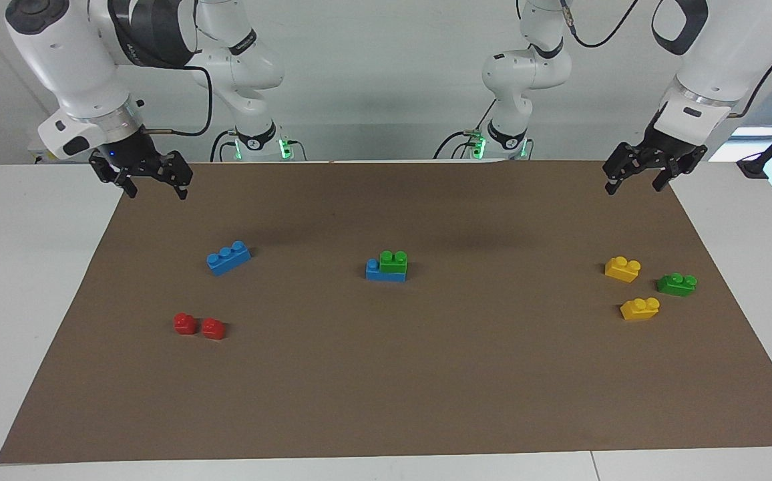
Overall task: Remove green block with left arm and hold with right
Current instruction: 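Raise both grippers from rest and move them toward the table center, then reach the left gripper toward the green block while the right gripper approaches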
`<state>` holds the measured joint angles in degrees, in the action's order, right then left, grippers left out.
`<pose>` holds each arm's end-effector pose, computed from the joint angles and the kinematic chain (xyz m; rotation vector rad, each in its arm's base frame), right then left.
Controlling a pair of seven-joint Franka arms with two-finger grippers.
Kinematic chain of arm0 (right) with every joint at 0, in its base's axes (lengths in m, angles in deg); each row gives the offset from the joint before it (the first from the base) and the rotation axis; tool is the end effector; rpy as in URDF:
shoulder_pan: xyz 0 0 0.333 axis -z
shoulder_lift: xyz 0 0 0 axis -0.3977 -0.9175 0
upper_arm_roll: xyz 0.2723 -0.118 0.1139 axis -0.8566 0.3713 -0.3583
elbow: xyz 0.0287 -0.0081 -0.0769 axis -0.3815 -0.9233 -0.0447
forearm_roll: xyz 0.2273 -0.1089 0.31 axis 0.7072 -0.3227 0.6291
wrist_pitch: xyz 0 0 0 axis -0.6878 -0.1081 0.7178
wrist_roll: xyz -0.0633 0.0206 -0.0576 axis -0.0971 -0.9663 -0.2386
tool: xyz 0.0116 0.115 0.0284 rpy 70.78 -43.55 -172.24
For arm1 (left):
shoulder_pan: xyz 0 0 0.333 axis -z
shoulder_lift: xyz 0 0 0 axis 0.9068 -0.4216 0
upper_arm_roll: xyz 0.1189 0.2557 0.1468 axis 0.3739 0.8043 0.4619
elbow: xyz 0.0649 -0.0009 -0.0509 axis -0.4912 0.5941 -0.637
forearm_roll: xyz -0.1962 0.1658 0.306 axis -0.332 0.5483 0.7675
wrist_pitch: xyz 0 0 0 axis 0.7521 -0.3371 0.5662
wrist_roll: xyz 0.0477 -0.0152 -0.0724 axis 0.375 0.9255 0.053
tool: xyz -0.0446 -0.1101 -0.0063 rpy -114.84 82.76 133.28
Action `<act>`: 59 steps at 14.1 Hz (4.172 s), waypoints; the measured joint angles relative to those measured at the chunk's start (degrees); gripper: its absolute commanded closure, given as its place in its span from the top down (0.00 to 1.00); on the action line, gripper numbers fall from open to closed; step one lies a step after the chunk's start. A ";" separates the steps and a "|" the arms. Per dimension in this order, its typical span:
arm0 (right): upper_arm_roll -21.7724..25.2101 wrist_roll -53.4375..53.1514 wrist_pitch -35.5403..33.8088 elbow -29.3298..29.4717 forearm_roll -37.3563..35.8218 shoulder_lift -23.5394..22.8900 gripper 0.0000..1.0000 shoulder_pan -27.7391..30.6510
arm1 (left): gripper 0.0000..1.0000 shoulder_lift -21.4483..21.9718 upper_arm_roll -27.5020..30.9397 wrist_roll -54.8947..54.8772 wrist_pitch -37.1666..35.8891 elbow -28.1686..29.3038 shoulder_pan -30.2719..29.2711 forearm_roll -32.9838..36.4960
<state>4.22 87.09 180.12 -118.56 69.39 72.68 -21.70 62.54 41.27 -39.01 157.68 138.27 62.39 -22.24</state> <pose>0.5439 -0.0334 0.5696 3.1188 -0.0954 -0.0395 0.5662 -0.0209 0.6155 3.1265 0.0046 0.0633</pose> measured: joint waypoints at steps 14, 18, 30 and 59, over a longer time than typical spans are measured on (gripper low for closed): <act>-0.52 -5.16 5.43 -0.31 0.08 -0.04 1.00 -0.18 | 1.00 1.01 -0.41 3.89 -1.19 1.59 0.21 -0.06; -0.55 -29.56 5.74 -1.44 1.00 -0.05 1.00 -0.20 | 1.00 2.09 -0.79 19.55 -1.25 4.07 3.74 -0.34; -0.88 -81.45 3.81 -4.84 10.18 1.66 1.00 -6.63 | 1.00 5.80 -1.16 71.46 6.17 13.70 13.70 -3.27; -0.35 -62.22 20.64 -26.06 49.21 -1.22 1.00 -11.15 | 1.00 -1.15 -1.39 112.78 27.36 22.82 30.28 -1.87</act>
<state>3.87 24.87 200.77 -144.62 118.59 71.46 -32.85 61.39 39.88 73.77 185.03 161.09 92.67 -24.12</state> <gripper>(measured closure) 0.000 0.000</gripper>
